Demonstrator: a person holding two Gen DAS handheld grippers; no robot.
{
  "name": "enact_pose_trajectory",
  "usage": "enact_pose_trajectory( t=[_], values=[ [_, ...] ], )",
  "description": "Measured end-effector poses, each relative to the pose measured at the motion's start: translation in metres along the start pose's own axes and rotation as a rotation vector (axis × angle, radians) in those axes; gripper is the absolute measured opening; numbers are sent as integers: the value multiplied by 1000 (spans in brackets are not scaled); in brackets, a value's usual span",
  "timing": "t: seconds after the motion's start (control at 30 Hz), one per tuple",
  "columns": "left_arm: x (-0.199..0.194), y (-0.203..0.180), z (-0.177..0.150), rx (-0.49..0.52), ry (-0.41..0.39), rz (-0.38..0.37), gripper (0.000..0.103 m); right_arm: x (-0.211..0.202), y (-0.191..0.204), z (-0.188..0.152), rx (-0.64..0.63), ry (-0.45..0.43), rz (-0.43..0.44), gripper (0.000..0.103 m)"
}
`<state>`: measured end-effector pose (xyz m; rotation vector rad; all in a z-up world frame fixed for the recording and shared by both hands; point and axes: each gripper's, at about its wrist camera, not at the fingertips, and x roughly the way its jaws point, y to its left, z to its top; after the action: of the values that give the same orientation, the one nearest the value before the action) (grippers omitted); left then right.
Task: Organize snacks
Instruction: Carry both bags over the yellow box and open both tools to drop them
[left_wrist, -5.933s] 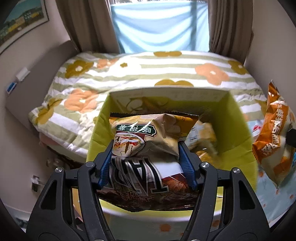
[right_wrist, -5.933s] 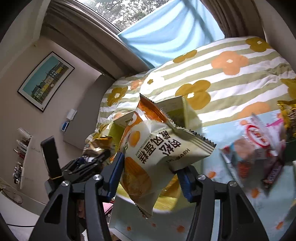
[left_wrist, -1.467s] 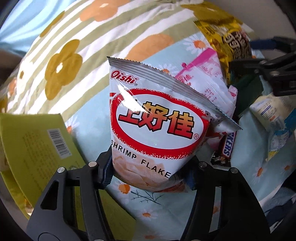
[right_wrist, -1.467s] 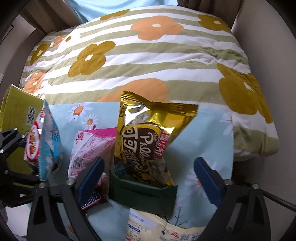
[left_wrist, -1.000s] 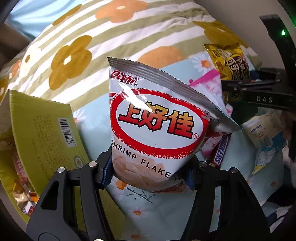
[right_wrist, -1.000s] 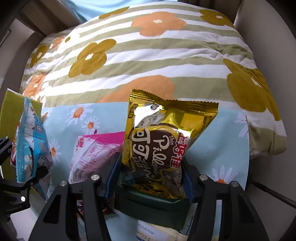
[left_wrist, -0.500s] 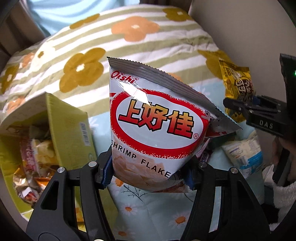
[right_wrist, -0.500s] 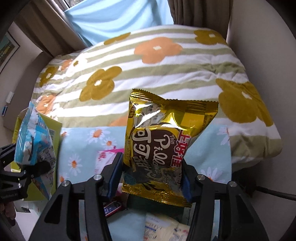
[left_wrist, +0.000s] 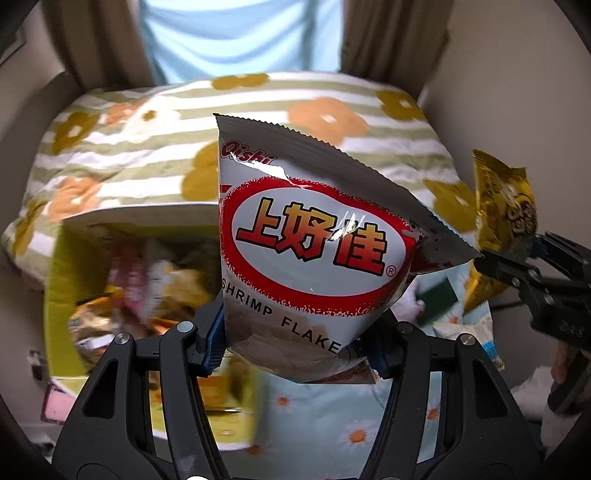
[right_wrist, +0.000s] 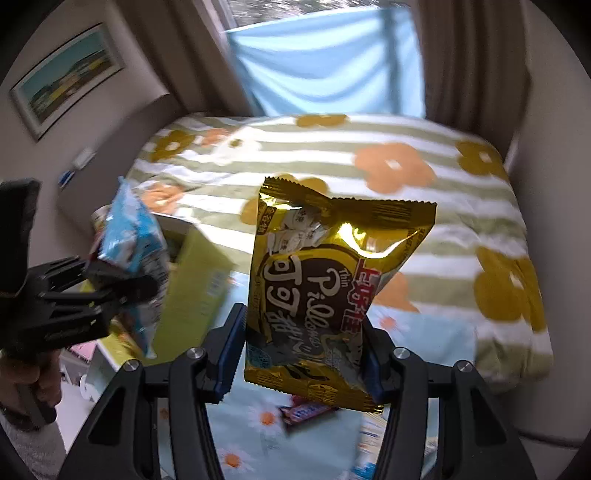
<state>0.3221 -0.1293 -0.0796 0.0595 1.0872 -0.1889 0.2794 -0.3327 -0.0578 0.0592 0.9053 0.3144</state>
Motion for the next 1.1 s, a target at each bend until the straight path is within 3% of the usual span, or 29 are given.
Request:
enact_pose_trajectory(
  t=[0.23, 0.53, 0.73, 0.83, 0.87, 0.9, 1.0, 1.1],
  values=[
    [-25, 83, 4, -73, -46, 40, 57, 12, 84, 25, -76, -28, 63, 51],
    [1, 191, 1, -76, 42, 74, 57, 79, 176, 40, -58, 22, 109, 51],
    [30, 226, -5, -14, 109, 78, 57, 114, 214, 38, -21, 55, 106, 51],
    [40, 235, -6, 20, 140, 93, 69, 123, 219, 34, 9, 72, 95, 51],
    [43, 238, -6, 28, 148, 105, 89, 125, 220, 34, 16, 76, 89, 51],
    [44, 239, -7, 32, 140, 99, 103, 126, 220, 33, 26, 83, 81, 51],
    [40, 248, -13, 23, 125, 45, 103, 127, 221, 30, 45, 99, 51, 51],
    [35, 254, -25, 6, 115, 39, 103, 126, 221, 24, 59, 114, 28, 51]
  ],
)
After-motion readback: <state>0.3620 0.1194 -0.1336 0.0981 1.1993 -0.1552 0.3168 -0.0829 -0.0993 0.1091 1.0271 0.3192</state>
